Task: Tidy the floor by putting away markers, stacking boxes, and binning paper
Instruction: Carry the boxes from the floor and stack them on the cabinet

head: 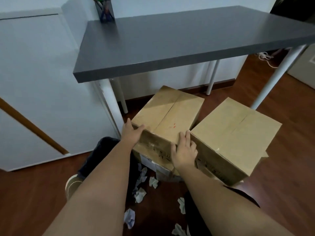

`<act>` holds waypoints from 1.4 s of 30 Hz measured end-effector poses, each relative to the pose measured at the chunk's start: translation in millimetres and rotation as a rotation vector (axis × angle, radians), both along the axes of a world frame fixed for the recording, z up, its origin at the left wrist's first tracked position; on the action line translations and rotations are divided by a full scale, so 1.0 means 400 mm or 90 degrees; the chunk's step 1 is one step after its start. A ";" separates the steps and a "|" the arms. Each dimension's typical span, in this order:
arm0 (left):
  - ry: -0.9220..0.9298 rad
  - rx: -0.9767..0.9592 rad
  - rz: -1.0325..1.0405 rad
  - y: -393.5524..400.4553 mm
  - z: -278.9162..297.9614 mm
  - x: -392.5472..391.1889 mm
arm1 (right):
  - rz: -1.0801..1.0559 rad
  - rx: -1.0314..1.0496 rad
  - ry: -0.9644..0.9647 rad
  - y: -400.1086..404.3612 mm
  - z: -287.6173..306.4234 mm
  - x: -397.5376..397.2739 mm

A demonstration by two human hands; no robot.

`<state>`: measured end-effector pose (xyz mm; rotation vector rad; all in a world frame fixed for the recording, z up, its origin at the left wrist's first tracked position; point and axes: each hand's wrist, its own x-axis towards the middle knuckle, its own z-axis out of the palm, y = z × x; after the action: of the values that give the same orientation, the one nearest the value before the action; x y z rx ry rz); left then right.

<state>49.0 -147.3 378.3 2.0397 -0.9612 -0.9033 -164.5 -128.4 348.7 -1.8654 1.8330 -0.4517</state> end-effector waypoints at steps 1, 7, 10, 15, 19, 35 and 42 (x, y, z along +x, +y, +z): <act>0.021 -0.012 0.020 -0.007 -0.006 0.008 | 0.008 0.010 -0.032 0.007 -0.011 0.006; 0.051 -0.008 0.081 0.026 -0.052 0.042 | -0.004 0.134 -0.324 0.042 -0.033 0.013; 0.158 -0.028 0.107 0.053 -0.056 0.048 | -0.062 0.146 -0.444 0.037 -0.015 0.020; 0.215 -0.066 0.141 0.077 -0.035 0.056 | -0.181 0.199 -0.549 0.041 0.017 0.043; 0.252 -0.095 0.153 0.086 0.013 0.061 | -0.240 0.162 -0.613 0.032 0.065 0.060; 0.260 -0.201 0.134 0.235 0.322 0.034 | -0.214 -0.083 -0.654 0.202 0.355 -0.023; 0.242 -0.271 0.098 0.323 0.467 0.043 | -0.174 -0.159 -0.696 0.285 0.450 -0.029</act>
<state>66.2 -18.2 565.0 1.4921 -0.7033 -0.8751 -176.0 -14.5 528.7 -1.0613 1.2519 -1.4885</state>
